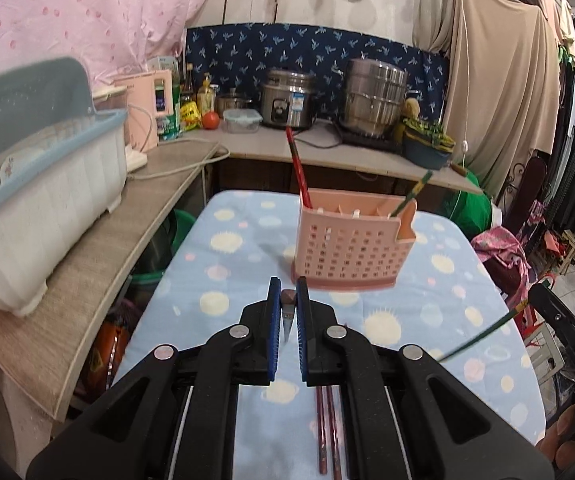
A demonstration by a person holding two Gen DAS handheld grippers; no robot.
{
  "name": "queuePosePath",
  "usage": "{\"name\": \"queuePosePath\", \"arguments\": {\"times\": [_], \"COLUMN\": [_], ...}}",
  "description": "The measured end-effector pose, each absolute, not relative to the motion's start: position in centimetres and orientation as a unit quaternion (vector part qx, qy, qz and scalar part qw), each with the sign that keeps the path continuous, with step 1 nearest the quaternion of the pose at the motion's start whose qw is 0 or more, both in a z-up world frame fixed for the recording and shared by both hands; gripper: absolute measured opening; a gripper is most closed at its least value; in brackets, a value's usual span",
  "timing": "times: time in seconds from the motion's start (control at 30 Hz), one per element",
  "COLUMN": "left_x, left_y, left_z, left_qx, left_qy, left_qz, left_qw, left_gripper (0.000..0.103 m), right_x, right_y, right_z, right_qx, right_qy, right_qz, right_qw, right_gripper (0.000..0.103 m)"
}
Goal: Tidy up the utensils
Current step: 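Lift both chopsticks and carry them over the pink basket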
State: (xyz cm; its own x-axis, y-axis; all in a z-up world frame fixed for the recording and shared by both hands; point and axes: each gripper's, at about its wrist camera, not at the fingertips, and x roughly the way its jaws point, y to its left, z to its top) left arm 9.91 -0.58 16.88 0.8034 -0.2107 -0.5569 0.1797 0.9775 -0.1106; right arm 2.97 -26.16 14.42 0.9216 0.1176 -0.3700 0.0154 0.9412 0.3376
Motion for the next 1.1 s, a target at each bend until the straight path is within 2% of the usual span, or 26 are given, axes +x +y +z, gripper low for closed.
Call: {"name": "queuePosePath", "arguments": {"times": [0.33,0.7,1.1], "left_x": [13.0,16.5,21.8], "left_y": [-1.6,-2.6,-4.0], "left_z": [22.1,29.8,31.5], "left_qx": [-0.041,-0.081,-0.091], "left_qy": [0.246,0.132,0.091], "left_qz": [-0.115,-0.114,-0.112], "left_qw": [0.962,0.981,0.985], "left_gripper": [0.007,0.007,0.007], "right_x": [6.7,12.8,18.5], "right_y": [-27.4,-29.0,-29.8], "right_z": [18.4,23.5,25.8], "right_qx": [0.187,0.221,0.231], "right_qy": [0.150,0.075,0.048], "right_qz": [0.036,0.030,0.011], "right_qw": [0.970,0.972,0.972], "right_gripper": [0.007,0.007,0.007]}}
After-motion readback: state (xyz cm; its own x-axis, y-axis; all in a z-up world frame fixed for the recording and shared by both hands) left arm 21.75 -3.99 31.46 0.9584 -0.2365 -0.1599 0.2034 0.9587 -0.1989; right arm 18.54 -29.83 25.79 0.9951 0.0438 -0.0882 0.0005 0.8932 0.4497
